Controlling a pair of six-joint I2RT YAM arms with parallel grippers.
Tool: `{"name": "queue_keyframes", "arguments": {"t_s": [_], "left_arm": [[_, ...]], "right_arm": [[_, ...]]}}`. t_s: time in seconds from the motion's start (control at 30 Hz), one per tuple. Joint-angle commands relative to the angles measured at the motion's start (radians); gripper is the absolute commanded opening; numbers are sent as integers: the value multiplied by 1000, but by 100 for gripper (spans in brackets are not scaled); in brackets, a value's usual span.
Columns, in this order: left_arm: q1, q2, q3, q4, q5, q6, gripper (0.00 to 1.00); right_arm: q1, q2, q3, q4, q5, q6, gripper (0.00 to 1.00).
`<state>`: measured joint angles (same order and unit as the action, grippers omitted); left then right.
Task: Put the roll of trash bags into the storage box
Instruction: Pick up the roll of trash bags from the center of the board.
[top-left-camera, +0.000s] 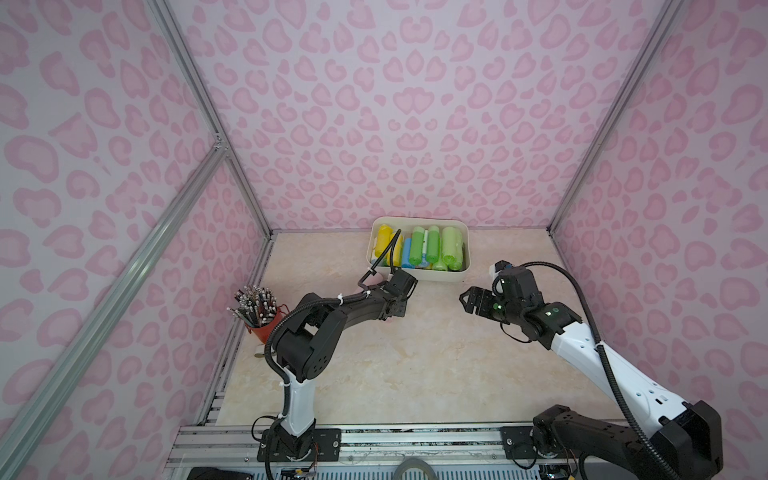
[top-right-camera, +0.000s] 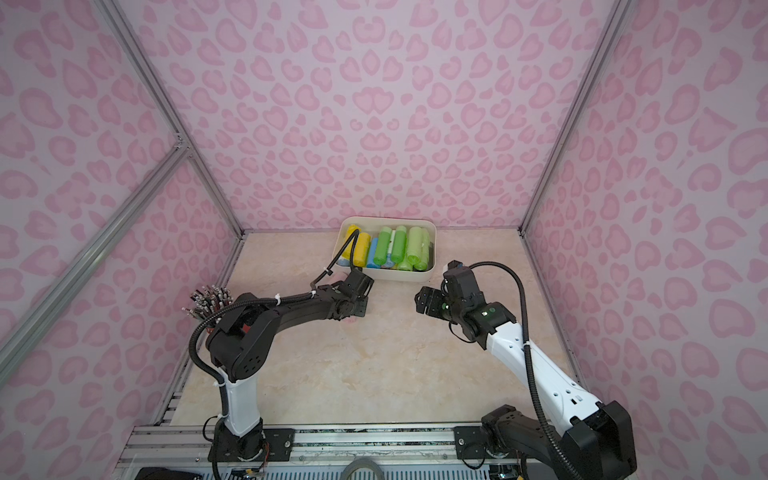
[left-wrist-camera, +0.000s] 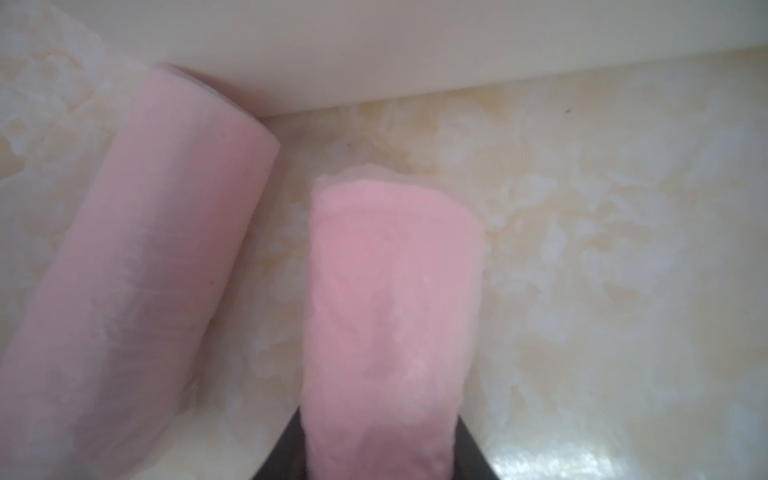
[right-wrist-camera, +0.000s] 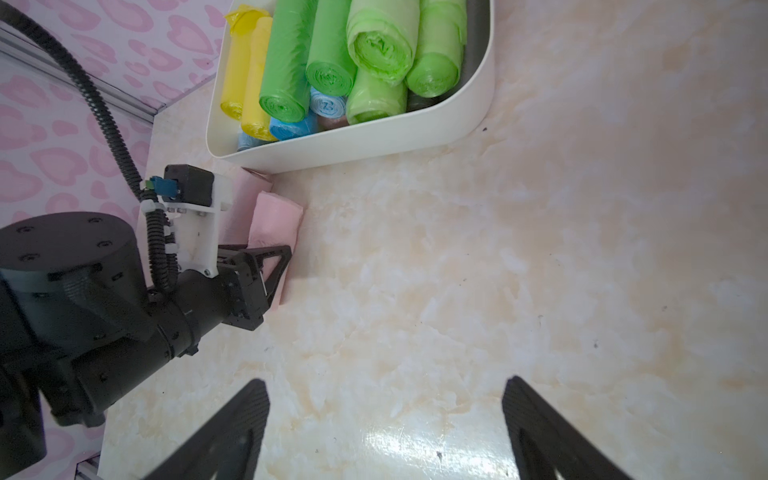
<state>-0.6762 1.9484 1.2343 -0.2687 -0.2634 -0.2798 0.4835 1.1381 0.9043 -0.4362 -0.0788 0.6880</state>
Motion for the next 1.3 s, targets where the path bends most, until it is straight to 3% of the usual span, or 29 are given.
{"name": "queue_keyframes", "arguments": {"t_s": [0.0, 0.57, 0.67, 1.0, 1.27], "left_arm": [[1, -51, -7, 3, 22, -47, 30], [42, -211, 83, 73, 273, -151, 27], [54, -210, 112, 67, 262, -143, 26], [138, -111, 293, 91, 278, -139, 26], [189, 136, 565, 27, 268, -104, 25]], "right_arm": [[0, -15, -25, 14, -6, 13, 90], [0, -31, -114, 173, -95, 120, 90], [0, -26, -116, 191, -104, 120, 90], [0, 31, -80, 208, -119, 96, 90], [-2, 33, -78, 183, -107, 90, 90]]}}
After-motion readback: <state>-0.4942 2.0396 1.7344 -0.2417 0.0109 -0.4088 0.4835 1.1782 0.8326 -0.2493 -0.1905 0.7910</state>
